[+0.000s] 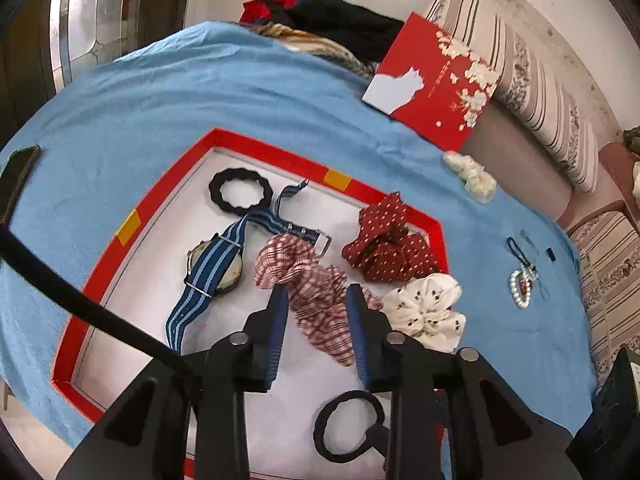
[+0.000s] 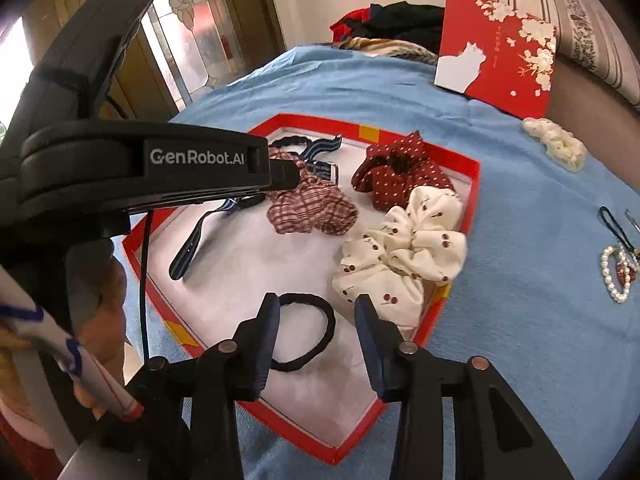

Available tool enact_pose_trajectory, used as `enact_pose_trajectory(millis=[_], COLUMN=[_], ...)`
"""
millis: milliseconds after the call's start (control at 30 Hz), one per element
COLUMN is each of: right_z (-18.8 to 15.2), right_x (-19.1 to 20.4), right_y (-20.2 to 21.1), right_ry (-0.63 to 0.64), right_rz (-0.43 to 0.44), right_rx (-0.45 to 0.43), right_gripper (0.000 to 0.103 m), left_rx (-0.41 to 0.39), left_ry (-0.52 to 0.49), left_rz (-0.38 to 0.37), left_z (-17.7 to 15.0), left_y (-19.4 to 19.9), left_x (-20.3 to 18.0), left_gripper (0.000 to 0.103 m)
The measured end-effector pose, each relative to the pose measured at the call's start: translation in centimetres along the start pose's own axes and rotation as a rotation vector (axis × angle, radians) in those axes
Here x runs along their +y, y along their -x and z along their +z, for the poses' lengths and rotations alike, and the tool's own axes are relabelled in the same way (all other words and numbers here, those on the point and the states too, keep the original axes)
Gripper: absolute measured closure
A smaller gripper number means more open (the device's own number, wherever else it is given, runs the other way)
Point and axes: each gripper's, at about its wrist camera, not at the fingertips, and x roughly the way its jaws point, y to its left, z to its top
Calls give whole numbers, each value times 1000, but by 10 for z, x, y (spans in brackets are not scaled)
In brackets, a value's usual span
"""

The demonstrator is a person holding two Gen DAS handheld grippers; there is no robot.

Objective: Organize jewelry
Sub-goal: 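Carry the plaid scrunchie and hair tie with both tools over the tray, then open both tools to drop the plaid scrunchie and hair tie into the tray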

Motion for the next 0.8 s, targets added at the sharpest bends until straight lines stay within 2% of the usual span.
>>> enact_pose_trajectory(millis=[400,633,800], right_z=[-9,-22,-33], right_x=[-19,-47,-81], right_y=[33,56,68], right_ry=[-6,-37,-94], right_rz=[-44,-92,-132], right_rx=[-36,-55,-57], right_gripper=[61,60,59], left_rx=[-77,-96,-100], left_ry=[-33,-66,-91], left_rz=[64,87,84], left_z=[0,-2,-6], left_y=[11,12,11], left_x=[-10,-20,-34], left_gripper=[73,71,70])
